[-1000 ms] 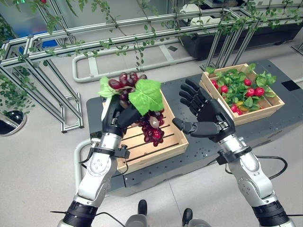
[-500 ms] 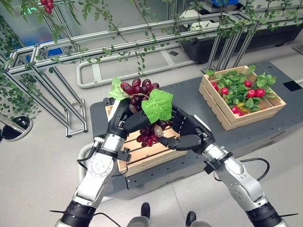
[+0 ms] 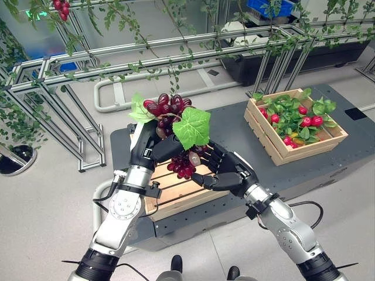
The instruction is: Pick up the fruits from the basket on one side to the basket on the other side
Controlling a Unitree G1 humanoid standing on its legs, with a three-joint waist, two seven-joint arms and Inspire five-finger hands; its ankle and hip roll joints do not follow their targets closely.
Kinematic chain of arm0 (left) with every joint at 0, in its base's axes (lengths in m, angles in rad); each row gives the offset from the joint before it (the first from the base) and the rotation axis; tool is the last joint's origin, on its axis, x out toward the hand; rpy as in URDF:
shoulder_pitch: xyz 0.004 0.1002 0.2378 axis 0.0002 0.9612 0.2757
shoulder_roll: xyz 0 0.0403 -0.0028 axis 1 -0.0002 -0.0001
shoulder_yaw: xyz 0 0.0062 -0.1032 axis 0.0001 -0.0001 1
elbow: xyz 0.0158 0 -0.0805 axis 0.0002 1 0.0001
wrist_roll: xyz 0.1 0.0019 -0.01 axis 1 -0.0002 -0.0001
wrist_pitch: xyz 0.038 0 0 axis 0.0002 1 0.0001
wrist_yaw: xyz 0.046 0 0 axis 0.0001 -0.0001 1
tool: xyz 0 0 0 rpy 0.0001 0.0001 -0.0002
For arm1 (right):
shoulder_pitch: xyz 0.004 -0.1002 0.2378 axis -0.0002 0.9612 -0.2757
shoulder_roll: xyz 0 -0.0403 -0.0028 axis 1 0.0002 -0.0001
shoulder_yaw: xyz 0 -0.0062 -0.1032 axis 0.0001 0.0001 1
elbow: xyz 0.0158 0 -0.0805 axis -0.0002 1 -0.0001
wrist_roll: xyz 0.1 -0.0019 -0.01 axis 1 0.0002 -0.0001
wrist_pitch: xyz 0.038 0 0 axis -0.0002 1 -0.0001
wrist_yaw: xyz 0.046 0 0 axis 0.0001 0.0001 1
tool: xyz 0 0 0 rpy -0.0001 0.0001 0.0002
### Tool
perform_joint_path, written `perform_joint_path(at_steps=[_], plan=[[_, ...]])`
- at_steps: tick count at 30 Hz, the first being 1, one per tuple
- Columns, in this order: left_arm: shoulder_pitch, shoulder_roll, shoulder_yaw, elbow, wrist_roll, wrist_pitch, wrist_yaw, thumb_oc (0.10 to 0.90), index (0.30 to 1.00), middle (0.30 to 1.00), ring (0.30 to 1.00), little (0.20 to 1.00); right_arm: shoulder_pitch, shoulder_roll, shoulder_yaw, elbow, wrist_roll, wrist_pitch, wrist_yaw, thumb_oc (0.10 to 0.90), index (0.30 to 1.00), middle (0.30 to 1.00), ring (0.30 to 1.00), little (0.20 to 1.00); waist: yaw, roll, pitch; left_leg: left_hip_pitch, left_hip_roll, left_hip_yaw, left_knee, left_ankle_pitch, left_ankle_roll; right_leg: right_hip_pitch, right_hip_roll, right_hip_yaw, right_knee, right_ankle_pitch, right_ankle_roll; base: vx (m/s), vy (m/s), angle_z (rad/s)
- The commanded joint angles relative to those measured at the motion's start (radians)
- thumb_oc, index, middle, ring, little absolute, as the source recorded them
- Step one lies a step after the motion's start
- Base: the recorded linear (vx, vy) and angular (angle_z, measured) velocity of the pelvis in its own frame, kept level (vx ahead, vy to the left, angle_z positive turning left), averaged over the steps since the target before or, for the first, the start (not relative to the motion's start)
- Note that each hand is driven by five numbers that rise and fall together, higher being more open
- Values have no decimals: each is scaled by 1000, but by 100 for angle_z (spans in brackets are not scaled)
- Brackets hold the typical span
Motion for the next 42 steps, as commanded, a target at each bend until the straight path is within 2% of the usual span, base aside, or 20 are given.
perform_joint_path(at_steps=[1,10,13,17,22,31,32,34,42], plan=[[-170,-27,-21,-73,-60,-149,2,400,300,300,300,300,-33,39,13,-32,91,-86,-10,800,900,900,900,900,7,1,-129,78,-8,16,1,-150,-27,1,-37,-9,2,-3,22,0,0,0],[-136,-34,-39,-58,-167,-85,-103,400,300,300,300,300,-25,63,16,-43,167,-87,37,800,900,900,900,900,11,2,-132,78,-8,21,1,-150,-21,-2,-36,-3,2,-1,20,0,0,0],[-126,-39,-60,-52,-188,-64,-147,400,300,300,300,300,-22,75,27,-42,185,-95,83,800,900,900,900,900,14,1,-134,76,-8,21,1,-150,-20,-3,-34,-1,2,-1,18,0,0,0],[-124,-32,-77,-46,-190,-70,-205,400,300,300,300,300,-26,76,33,-35,205,-81,103,800,900,900,900,900,17,-1,-136,74,-10,19,1,-148,-20,-5,-34,-2,2,1,18,0,0,0],[-125,-39,-98,-61,-289,-59,-329,400,300,300,300,300,-25,74,51,-8,194,-60,104,800,900,900,900,900,16,-1,-139,73,-7,24,1,-147,-19,-9,-32,1,2,2,17,0,0,0],[-132,-44,-143,-69,-346,-14,-407,400,300,300,300,300,-32,73,78,22,149,-44,98,800,900,900,900,900,12,0,-139,73,-4,30,1,-144,-18,-12,-31,9,2,6,17,0,0,0],[-129,-45,-149,-71,-343,-6,-417,400,300,300,300,300,-32,73,81,26,151,-49,95,584,575,575,575,575,12,0,-139,73,-4,29,1,-143,-18,-13,-31,10,2,7,17,0,0,0],[-126,-44,-158,-70,-335,0,-424,400,300,300,300,300,-32,74,84,29,159,-55,96,400,300,300,300,300,12,0,-139,74,-4,30,1,-143,-17,-12,-31,10,2,8,17,0,0,0],[-113,-34,-139,-58,-330,16,-399,400,300,300,300,300,-31,75,71,28,177,-80,96,400,300,300,300,300,15,1,-142,71,-4,30,1,-141,-15,-15,-30,12,2,9,17,0,0,0]])
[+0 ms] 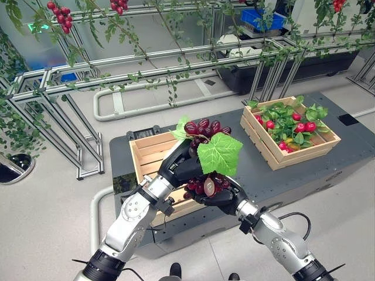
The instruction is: Pick up the fruits from the basket on one side to the basket on the other side
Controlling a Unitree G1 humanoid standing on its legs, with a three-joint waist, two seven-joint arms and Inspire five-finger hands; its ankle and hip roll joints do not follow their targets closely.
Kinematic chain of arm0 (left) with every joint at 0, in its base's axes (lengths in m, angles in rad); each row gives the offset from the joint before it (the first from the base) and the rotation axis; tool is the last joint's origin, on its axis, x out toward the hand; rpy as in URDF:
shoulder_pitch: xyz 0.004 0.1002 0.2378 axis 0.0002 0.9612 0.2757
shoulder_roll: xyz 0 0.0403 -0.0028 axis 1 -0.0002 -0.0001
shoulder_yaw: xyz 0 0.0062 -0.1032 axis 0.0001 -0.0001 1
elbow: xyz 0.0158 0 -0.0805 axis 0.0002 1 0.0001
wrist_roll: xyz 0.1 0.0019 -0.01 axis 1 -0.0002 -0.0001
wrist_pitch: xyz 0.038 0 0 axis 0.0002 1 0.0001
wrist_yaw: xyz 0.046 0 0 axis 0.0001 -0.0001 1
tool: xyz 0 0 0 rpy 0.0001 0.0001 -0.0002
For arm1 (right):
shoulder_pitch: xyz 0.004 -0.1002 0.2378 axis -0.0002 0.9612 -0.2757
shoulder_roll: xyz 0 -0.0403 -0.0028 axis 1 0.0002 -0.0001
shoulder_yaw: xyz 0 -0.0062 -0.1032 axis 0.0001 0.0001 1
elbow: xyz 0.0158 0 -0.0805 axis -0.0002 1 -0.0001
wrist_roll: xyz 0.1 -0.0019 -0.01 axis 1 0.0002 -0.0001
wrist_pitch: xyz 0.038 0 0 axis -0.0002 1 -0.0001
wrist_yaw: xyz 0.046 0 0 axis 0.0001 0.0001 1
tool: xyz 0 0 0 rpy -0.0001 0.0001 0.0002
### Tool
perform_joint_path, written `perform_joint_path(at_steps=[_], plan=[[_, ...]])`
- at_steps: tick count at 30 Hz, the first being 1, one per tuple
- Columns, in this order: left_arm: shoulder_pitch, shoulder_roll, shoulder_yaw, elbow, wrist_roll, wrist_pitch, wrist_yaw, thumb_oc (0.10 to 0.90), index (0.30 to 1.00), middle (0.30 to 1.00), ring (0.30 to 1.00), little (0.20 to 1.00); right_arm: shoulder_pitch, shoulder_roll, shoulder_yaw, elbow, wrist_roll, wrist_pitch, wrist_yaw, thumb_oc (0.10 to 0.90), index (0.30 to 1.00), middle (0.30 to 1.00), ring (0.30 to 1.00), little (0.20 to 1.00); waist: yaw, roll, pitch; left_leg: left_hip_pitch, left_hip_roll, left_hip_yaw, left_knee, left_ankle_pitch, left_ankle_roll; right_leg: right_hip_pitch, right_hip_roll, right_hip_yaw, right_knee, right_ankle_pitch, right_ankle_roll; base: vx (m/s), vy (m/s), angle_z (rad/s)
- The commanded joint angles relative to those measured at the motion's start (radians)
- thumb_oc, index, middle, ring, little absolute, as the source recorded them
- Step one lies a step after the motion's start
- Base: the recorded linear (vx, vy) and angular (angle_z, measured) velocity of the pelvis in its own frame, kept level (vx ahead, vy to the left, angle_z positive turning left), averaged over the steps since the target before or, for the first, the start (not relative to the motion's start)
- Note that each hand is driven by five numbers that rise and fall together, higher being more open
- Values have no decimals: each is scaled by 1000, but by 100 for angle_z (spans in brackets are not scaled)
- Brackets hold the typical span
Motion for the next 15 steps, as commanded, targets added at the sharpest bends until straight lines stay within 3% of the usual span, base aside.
perform_joint_path(at_steps=[1,12,14,15], plan=[[-112,-30,-13,-51,-47,-60,-13,400,300,300,300,300,-80,71,-37,-68,69,-111,41,400,300,300,300,300,16,4,-94,70,-7,22,2,-140,-15,-11,-31,3,2,9,17,0,0,0],[-87,-9,52,-35,78,-84,105,400,300,300,300,300,-53,57,-87,-62,71,-138,10,400,300,300,300,300,18,4,-94,66,-6,21,2,-139,-14,-15,-32,3,2,10,18,0,0,0],[-83,-2,69,-29,131,-97,135,449,373,373,373,373,-45,58,-104,-62,73,-146,2,400,300,300,300,300,17,5,-94,64,-6,21,2,-138,-14,-16,-31,3,2,10,17,0,0,0],[-78,8,89,-26,169,-102,157,569,554,554,554,554,-38,56,-122,-63,81,-152,-6,400,300,300,300,300,15,4,-93,63,-5,20,2,-138,-15,-17,-31,3,2,11,17,0,0,0]])
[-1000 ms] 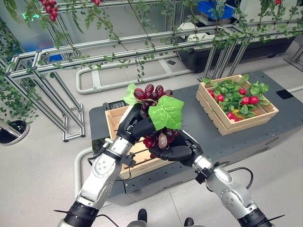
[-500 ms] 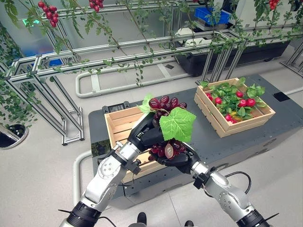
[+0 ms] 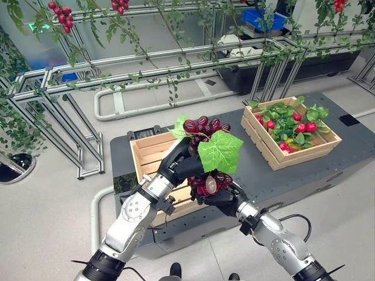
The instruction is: Pick up the fruits from the basket on one side to the basket on the other side
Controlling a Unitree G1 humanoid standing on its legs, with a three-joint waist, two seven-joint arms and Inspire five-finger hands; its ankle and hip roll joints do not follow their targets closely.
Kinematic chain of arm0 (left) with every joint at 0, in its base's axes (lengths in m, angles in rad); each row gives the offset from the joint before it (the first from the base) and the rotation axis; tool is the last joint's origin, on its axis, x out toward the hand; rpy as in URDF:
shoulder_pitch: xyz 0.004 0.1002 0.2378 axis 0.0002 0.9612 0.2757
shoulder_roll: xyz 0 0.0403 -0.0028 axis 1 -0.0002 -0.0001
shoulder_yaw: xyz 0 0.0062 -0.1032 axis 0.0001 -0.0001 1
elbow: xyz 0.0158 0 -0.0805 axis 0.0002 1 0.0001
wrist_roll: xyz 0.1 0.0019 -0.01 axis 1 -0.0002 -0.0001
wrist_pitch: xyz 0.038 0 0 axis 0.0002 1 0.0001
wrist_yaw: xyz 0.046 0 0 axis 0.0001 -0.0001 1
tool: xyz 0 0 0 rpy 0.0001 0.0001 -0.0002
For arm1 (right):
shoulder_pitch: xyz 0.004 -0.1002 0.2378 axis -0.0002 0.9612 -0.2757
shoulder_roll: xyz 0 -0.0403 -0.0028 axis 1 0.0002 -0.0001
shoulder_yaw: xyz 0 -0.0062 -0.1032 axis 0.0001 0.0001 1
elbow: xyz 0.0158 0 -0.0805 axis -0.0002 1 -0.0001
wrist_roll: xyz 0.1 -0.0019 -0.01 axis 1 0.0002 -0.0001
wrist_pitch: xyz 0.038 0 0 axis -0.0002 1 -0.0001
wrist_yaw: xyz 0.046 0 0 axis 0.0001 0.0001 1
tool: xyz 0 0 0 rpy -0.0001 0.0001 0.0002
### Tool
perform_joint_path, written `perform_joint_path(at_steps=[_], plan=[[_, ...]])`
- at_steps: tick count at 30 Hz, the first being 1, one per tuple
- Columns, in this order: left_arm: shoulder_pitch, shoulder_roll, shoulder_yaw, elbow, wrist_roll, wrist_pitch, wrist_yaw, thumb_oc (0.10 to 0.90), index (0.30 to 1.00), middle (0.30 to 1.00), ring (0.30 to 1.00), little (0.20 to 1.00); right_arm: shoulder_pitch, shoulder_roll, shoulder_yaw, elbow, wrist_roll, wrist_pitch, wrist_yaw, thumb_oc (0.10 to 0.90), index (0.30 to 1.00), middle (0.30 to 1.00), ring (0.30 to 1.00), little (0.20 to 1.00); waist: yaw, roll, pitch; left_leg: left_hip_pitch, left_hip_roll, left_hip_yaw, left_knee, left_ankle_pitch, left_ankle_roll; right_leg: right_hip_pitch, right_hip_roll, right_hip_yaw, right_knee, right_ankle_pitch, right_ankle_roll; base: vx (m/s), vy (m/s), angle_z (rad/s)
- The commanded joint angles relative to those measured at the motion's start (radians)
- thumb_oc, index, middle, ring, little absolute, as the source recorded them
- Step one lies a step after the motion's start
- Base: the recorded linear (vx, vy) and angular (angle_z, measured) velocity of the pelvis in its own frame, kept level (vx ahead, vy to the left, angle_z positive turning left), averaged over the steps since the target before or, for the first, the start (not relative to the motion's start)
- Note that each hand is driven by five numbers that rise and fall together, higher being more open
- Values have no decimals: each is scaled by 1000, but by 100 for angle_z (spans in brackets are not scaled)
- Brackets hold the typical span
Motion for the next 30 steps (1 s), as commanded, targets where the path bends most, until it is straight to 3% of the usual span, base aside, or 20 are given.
perform_joint_path(at_steps=[1,2,3,15,17,19,22,27,30], plan=[[-77,10,78,-11,82,-102,78,595,592,592,592,592,-42,55,-119,-84,81,-153,1,400,300,300,300,300,14,3,-92,63,-5,18,2,-137,-16,-17,-31,2,2,11,17,0,0,0],[-74,16,91,-5,94,-106,85,769,853,853,853,853,-39,54,-129,-86,80,-158,-5,400,300,300,300,300,13,4,-92,62,-5,18,2,-136,-16,-18,-30,3,2,11,17,0,0,0],[-71,18,99,-3,102,-109,91,800,900,900,900,900,-37,54,-134,-87,79,-157,-6,400,300,300,300,300,12,4,-93,62,-5,17,2,-136,-16,-19,-29,4,2,11,16,0,0,0],[-10,109,268,61,431,-134,291,800,900,900,900,900,27,54,-274,-102,106,-182,-57,400,300,300,300,300,-15,2,-94,50,11,34,2,-128,-23,-40,-12,21,2,9,9,-8,-40,-4],[4,134,295,79,525,-128,346,800,900,900,900,900,36,52,-291,-102,100,-183,-54,400,300,300,300,300,-19,1,-95,46,17,39,2,-124,-25,-46,-7,25,2,9,7,-1,-92,-3],[37,179,334,97,704,-136,424,800,900,900,900,900,61,45,-315,-107,103,-183,-48,400,300,300,300,300,-27,0,-96,43,26,46,2,-118,-29,-52,3,32,2,8,2,6,-99,-6],[56,249,356,116,818,-125,464,800,900,900,900,900,74,26,-332,-109,120,-185,-48,400,300,300,300,300,-36,-2,-96,36,42,57,2,-107,-38,-63,15,35,2,8,-4,1,-114,-14],[69,295,359,133,873,-98,521,800,900,900,900,900,73,15,-340,-97,116,-192,-24,400,300,300,300,300,-48,-3,-88,22,72,74,2,-89,-50,-83,43,50,2,3,-17,-20,-140,-9],[56,289,331,129,737,-133,493,800,900,900,900,900,53,6,-328,-90,88,-205,-23,400,300,300,300,300,-46,-7,-72,12,77,52,2,-78,-52,-92,67,81,2,-2,-28,-41,-121,-19]])
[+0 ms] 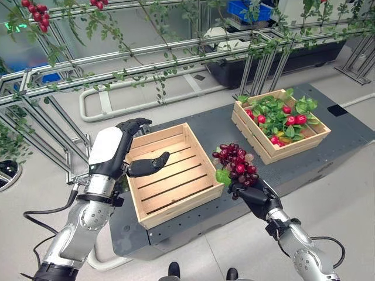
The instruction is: Pick up the fruits from the basket on one side to the basket on the other side
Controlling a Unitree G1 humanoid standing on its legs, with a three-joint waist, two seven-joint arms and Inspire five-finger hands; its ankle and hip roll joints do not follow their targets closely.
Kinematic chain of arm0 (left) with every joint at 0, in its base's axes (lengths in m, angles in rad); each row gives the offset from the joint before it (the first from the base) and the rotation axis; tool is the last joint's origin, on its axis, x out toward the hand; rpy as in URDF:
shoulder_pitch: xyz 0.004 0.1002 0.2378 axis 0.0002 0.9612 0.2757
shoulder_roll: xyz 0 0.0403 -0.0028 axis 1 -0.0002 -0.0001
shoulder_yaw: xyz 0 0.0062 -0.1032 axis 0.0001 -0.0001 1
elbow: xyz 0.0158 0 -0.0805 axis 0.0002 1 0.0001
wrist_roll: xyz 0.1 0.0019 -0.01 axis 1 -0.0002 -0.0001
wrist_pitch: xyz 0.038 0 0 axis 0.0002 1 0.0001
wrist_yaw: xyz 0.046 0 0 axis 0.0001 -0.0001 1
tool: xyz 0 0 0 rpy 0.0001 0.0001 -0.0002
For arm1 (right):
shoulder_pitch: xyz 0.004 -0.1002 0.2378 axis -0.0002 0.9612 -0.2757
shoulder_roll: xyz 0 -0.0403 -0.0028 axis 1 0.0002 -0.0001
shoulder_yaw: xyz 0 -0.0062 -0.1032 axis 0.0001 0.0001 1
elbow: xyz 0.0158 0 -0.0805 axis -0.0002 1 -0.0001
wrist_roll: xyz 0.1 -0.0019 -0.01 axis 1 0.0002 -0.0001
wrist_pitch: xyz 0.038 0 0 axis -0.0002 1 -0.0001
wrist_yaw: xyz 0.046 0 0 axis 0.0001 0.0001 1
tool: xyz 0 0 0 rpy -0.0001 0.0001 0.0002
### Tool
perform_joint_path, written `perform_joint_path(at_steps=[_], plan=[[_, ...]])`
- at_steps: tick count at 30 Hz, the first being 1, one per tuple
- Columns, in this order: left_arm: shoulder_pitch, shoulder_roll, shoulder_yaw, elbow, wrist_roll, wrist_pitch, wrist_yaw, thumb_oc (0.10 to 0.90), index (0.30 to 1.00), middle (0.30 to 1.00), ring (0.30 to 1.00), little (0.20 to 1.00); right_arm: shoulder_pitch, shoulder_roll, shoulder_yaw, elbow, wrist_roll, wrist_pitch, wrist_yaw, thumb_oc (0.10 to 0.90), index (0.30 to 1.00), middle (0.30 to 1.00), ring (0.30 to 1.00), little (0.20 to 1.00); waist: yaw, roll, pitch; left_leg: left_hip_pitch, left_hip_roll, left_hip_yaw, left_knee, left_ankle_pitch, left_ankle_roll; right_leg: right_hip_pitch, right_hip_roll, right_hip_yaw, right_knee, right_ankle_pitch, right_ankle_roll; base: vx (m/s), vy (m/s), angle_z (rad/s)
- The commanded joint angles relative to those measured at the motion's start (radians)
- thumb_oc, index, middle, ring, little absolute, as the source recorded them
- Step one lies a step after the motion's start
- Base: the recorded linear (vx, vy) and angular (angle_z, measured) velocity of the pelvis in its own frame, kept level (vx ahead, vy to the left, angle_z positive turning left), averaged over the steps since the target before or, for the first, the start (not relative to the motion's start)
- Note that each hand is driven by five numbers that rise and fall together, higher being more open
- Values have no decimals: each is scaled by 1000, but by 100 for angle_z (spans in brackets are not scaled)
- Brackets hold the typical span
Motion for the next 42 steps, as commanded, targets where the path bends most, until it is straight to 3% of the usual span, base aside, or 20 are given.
perform_joint_path(at_steps=[1,3,4,6,7,8,9,11,14,18,22,25,28,31,36,39,42], plan=[[-112,6,30,35,-173,-146,36,800,900,900,900,900,-126,7,-42,-91,36,-182,52,400,300,300,300,300,-15,0,-55,30,44,-28,1,-67,-41,-24,42,16,3,-10,-23,-21,-81,-23],[-113,-27,17,19,-212,-183,-2,800,900,900,900,900,-132,9,-35,-82,28,-189,59,400,300,300,300,300,-7,-2,-47,35,33,-46,1,-62,-39,-18,46,31,3,-10,-27,10,-23,-20],[-116,-60,-13,-1,-218,-221,-29,800,900,900,900,900,-136,10,-28,-77,21,-190,73,400,300,300,300,300,3,-6,-37,37,9,-81,16,-66,-32,-8,48,50,3,-9,-29,19,20,-44],[-119,-87,-37,-34,-295,-235,-58,800,900,900,900,900,-138,2,-17,-80,26,-192,90,400,300,300,300,300,15,-18,-25,9,-30,-129,107,-100,-24,-2,41,75,3,1,-34,-12,49,-68],[-118,-107,-44,-49,-324,-242,-75,800,900,900,900,900,-139,-2,-9,-78,34,-193,103,400,300,300,300,300,21,-22,-23,-9,-56,-167,159,-128,-20,5,39,92,3,1,-35,-25,164,-96],[-109,-136,-56,-62,-373,-266,-102,800,900,900,900,900,-141,-5,7,-86,44,-199,110,400,300,300,300,300,39,-30,-15,-47,-114,-259,251,-151,-6,11,33,133,3,13,-37,2,164,-95],[-108,-139,-58,-63,-377,-267,-103,800,900,900,900,900,-141,-4,9,-88,43,-198,112,400,300,300,300,300,42,-31,-14,-55,-124,-276,269,-155,-2,11,33,141,3,15,-36,-37,288,-86],[-109,-166,-68,-76,-469,-271,-132,800,900,900,900,900,-179,-7,49,-100,54,-177,120,400,300,300,300,300,68,-37,-14,-75,-202,-401,322,-175,34,6,30,245,3,35,-28,-44,299,-91],[-137,-182,-85,-67,-557,-286,-205,800,900,900,900,900,-210,-1,68,-93,49,-202,94,400,300,300,300,300,69,-31,-24,-52,-210,-395,296,-199,45,-5,24,287,10,40,-21,-63,296,-153],[-218,-202,-168,-33,-639,-311,-324,800,900,900,900,900,-241,22,63,-68,48,-292,85,400,300,300,300,300,21,0,-41,28,-202,-345,162,-205,59,-86,-2,312,55,59,25,-152,418,-80],[-261,-223,-216,-14,-700,-324,-408,800,900,900,900,900,-234,52,26,-80,13,-366,95,400,300,300,300,300,-5,12,-32,48,-251,-349,135,-231,90,-170,-45,335,77,125,71,-154,345,-39],[-265,-228,-224,-17,-720,-308,-437,800,900,900,900,900,-239,62,22,-86,25,-369,117,400,300,300,300,300,4,15,-21,54,-256,-318,138,-242,92,-199,-88,268,53,168,82,-112,138,-48],[-263,-211,-218,-10,-746,-307,-442,800,900,900,900,900,-248,61,34,-85,28,-364,125,400,300,300,300,300,20,26,-18,61,-244,-258,103,-220,97,-212,-96,170,115,155,81,-173,81,-73],[-249,-212,-208,-19,-811,-286,-463,800,900,900,900,900,-254,56,47,-76,25,-356,130,400,300,300,300,300,35,45,-23,68,-223,-187,54,-186,115,-204,-85,79,233,101,68,-163,-11,-112],[-230,-216,-222,-31,-812,-292,-470,800,900,900,900,900,-253,70,57,-61,17,-393,139,400,300,300,300,300,66,51,-20,43,-197,-106,59,-170,127,-172,-132,-27,384,42,37,-123,-87,-67],[-210,-203,-197,-48,-865,-295,-484,800,900,900,900,900,-243,76,58,-60,11,-399,159,400,300,300,300,300,96,45,-19,37,-161,-36,59,-165,115,-72,-181,-126,364,-6,25,-122,-246,-62],[-202,-196,-178,-64,-909,-286,-492,800,900,900,900,900,-242,78,59,-61,-2,-387,164,400,300,300,300,300,108,35,-30,35,-137,5,53,-156,98,-3,-183,-168,274,-31,27,-65,-287,-69]])
